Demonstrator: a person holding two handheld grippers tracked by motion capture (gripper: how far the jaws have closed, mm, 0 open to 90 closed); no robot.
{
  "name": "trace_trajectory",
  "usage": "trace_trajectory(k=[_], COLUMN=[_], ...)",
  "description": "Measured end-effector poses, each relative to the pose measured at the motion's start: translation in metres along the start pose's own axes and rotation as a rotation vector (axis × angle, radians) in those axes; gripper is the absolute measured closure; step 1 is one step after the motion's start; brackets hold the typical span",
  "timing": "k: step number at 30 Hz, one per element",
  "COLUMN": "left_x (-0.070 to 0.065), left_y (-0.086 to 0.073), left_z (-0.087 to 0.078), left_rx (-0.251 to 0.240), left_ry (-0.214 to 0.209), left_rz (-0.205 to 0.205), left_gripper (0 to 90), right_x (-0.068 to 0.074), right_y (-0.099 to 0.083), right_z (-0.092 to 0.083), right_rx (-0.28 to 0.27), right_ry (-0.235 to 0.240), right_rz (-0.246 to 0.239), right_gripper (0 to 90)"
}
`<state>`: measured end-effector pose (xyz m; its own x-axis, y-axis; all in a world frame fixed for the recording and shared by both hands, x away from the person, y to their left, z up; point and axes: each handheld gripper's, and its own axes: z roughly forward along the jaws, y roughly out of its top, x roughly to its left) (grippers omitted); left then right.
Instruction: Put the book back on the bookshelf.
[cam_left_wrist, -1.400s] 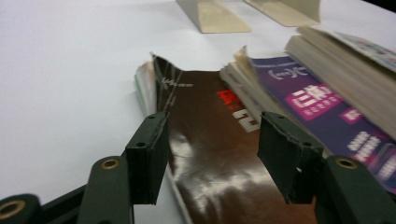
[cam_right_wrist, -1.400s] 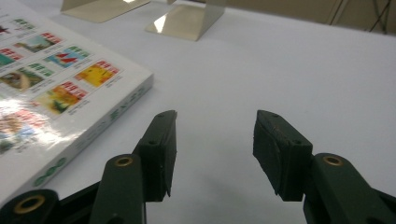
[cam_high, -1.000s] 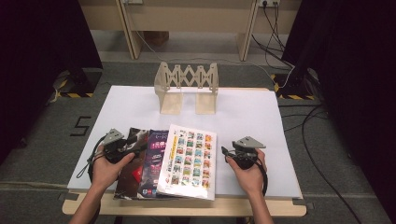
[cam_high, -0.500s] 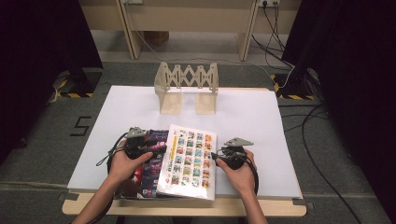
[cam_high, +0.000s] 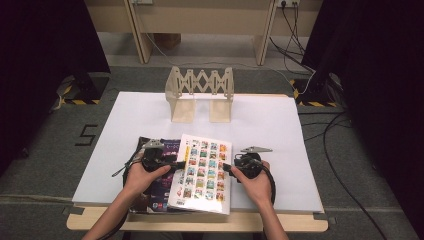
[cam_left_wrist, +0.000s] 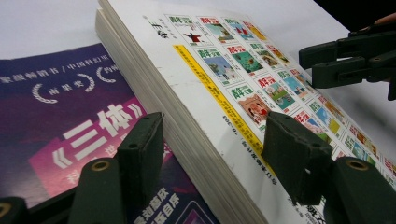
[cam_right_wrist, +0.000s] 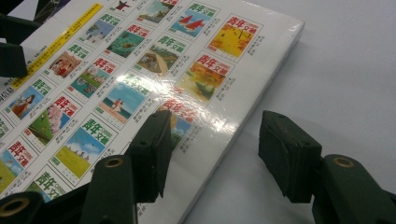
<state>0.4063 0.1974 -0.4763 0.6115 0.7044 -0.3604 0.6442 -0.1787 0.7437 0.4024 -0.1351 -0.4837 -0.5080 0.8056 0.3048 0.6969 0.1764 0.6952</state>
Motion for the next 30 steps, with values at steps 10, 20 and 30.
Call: trace_trajectory(k=[10,20,30], left_x=[-0.002,-0.014,-0.013], left_y=[0.001,0.006,0.001], left_z=[0.002,-0.008,-0.012], left_rx=[0.016,-0.059,-0.071], left_ry=[0.001,0.039,-0.015], left_rz=[-0.013,-0.042,-0.157], left_gripper=[36.6,48.1,54.5], right_x=[0.01,0.014,0.016], right_y=[-0.007,-0.012,-0.013], right_z=[-0.001,0.001,0.001], right_rx=[-0.007,-0.036,-0.045], right_ry=[0.029,0.016,0.01], right_rz=[0.022,0.049,0.059], right_gripper=[44.1,41.8,41.6])
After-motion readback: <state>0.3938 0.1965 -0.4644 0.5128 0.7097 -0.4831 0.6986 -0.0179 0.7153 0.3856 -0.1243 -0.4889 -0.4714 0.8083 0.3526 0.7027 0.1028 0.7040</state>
